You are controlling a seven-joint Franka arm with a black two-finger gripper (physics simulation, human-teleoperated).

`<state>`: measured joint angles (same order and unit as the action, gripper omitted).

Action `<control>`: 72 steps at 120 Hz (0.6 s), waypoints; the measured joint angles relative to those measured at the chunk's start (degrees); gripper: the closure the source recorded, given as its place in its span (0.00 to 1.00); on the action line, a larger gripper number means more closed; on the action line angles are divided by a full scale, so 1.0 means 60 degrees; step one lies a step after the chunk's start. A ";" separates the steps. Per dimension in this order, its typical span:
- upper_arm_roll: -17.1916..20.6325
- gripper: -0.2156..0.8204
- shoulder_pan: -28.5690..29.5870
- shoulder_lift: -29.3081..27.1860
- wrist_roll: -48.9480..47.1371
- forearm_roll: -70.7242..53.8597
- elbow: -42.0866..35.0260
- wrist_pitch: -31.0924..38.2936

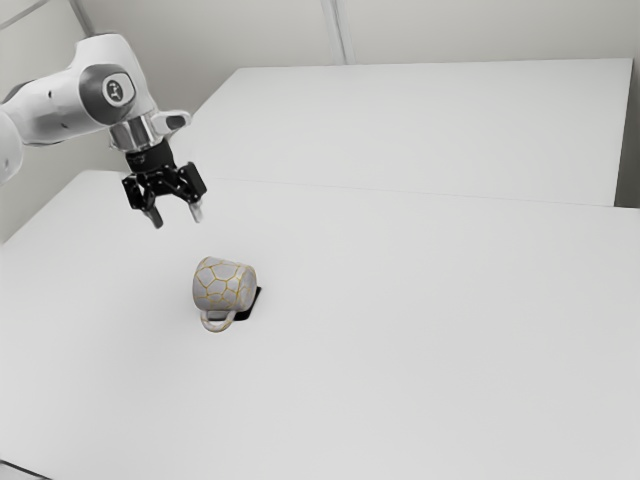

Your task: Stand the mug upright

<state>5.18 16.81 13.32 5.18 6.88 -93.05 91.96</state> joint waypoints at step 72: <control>0.0025 0.21 0.0504 0.0456 0.1357 0.1919 -0.1925 0.2399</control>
<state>5.33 19.83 16.05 13.32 18.39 -104.60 106.36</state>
